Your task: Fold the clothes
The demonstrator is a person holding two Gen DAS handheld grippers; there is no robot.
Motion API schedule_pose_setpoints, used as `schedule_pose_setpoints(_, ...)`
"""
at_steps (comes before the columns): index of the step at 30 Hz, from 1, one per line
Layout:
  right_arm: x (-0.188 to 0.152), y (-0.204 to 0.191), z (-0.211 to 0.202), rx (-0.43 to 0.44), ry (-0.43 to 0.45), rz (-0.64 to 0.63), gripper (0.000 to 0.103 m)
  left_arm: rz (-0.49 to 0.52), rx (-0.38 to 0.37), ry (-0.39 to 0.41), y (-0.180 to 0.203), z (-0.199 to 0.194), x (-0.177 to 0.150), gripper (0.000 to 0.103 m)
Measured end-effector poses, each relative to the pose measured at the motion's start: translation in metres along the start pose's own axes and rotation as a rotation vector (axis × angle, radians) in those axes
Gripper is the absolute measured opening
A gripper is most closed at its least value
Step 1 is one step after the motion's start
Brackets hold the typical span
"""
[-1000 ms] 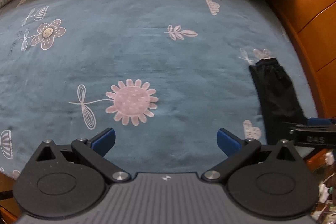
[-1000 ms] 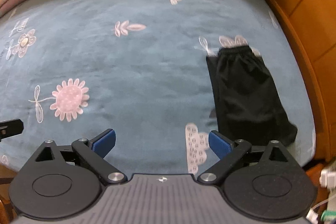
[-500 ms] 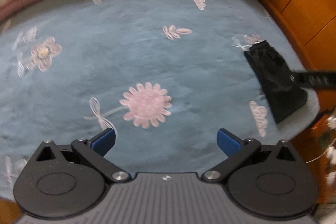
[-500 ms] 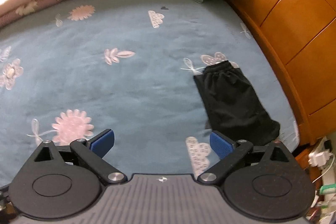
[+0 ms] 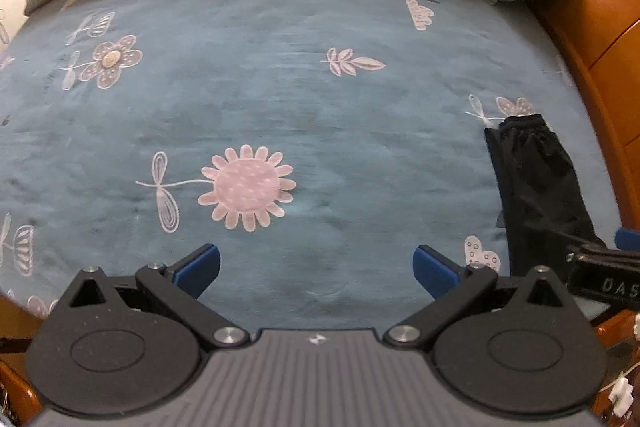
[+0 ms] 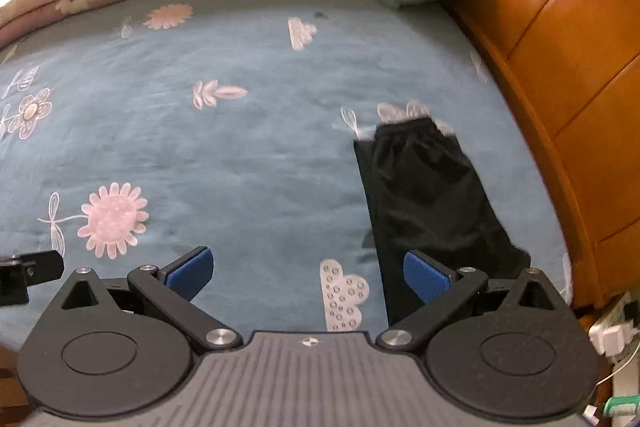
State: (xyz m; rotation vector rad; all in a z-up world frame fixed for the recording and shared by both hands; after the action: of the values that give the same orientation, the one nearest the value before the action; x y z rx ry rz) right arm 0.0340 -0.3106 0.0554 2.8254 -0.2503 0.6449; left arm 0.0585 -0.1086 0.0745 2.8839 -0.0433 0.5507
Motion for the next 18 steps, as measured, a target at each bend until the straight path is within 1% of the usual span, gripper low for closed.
schedule_pose_setpoints(3,-0.002,-0.005,0.006,0.096,-0.014,-0.037,0.103,-0.002,0.028,-0.021,0.002,0.001,-0.007,0.102)
schedule_pose_setpoints(6,-0.005,-0.021,0.005,0.215,-0.027,-0.054,0.103,0.001,0.062,-0.042,-0.003,0.003,-0.013,0.102)
schedule_pose_setpoints(8,-0.009,-0.031,0.005,0.253,-0.04,-0.065,0.103,-0.01,0.067,-0.059,-0.007,0.005,-0.016,0.102)
schedule_pose_setpoints(11,-0.015,-0.041,0.009,0.239,-0.067,-0.085,0.103,-0.006,0.075,-0.075,-0.013,0.008,-0.02,0.102)
schedule_pose_setpoints(14,-0.02,-0.048,0.014,0.235,-0.111,-0.075,0.103,-0.001,0.071,-0.086,-0.02,0.009,-0.022,0.102)
schedule_pose_setpoints(18,-0.023,-0.057,0.011,0.218,-0.121,-0.089,0.103,-0.005,0.071,-0.098,-0.031,0.008,-0.025,0.102)
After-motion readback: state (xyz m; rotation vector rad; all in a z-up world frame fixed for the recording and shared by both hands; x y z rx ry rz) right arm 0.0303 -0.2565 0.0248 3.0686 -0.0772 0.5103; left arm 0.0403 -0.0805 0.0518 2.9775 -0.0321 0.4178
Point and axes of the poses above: each gripper's, at about its wrist camera, not at the fingertips, and z roughly the way its jaws point, y to its right, x to its top, the point moved 9 cm from there along z, roughly the way its jaws point, and after that the axes turned 9 degrees about -x, right-handed, at the moved point
